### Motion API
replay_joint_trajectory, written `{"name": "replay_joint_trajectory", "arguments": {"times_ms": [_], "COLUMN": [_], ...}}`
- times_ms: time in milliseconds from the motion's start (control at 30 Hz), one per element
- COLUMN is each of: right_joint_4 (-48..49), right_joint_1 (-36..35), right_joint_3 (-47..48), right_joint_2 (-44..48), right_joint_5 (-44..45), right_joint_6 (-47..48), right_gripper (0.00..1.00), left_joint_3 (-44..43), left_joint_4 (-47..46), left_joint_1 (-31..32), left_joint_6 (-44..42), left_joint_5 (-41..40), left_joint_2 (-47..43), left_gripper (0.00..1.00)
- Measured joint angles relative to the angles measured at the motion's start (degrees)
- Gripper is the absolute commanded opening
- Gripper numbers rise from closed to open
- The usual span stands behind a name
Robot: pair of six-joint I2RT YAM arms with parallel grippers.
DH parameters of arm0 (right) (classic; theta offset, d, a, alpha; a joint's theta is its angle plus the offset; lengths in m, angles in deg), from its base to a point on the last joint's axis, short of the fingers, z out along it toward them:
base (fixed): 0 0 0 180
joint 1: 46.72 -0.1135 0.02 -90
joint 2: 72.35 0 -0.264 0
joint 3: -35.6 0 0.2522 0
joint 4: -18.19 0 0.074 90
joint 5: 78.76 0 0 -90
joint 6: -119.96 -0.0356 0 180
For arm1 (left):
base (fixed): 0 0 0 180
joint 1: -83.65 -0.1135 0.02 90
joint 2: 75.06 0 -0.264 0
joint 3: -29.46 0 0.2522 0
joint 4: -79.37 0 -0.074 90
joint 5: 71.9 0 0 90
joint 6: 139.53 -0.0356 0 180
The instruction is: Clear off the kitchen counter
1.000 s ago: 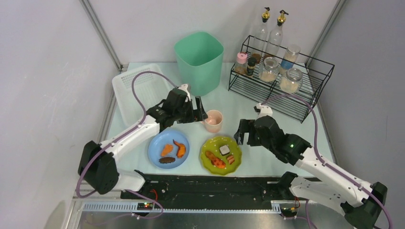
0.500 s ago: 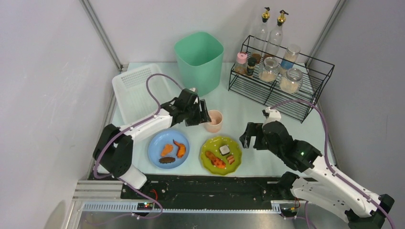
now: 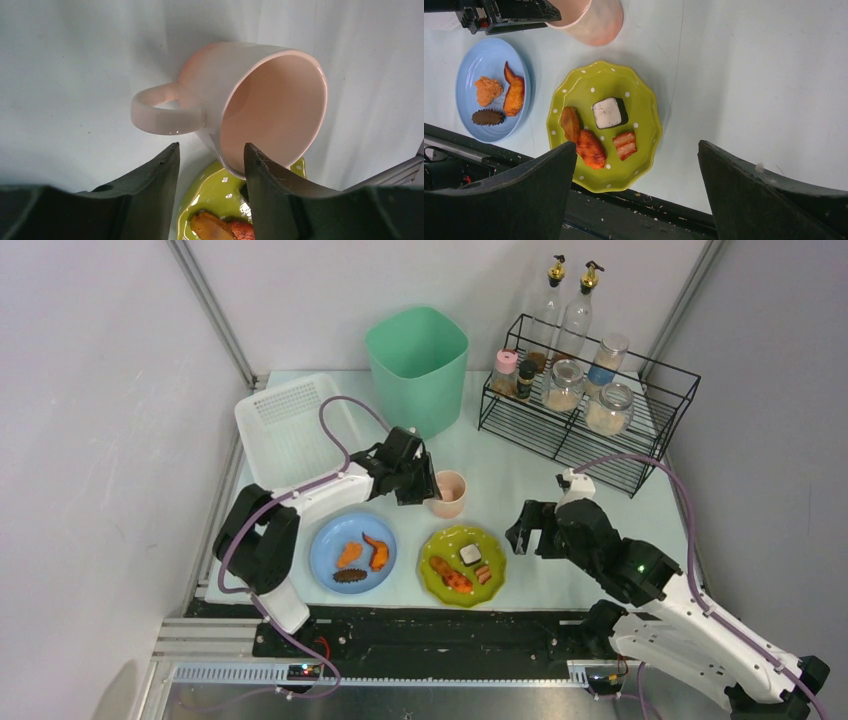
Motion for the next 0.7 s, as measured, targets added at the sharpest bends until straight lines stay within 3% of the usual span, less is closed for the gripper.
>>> {"name": "replay_joint_trajectory", "arguments": {"times_ms": [333,533,600,700], "right_joint_4": [-1.11,-1.14,-1.14,-1.29], "right_joint_1": [-0.04,-0.07,-0.09,-0.24], "right_joint_3": [-0.31,-0.31,-0.31,-0.31], "right_joint_2": [0.44,0.37,0.28,0.17], "right_joint_5": [-0.02,-0.02,-0.02,0.02], "right_joint_6": [-0.59,-1.07,-1.14,-1.44], "right_gripper": [0.95,0.95,0.95,0.95], "left_joint_3": [-0.72,-0.94,-1.27,-1.42], "left_joint_4": [-0.66,-1.01,-1.07,-0.42], "left_joint_1": [0.00,-0.02,0.00,-0.02], "left_joint_6": [0.44,0.52,0.39,0.04], "left_joint_5": [1.22,1.20,1.27,0.85], "left_joint_2": [1.03,1.03,1.05,1.09], "left_gripper": [0.36,0.20,0.09,0.01]}}
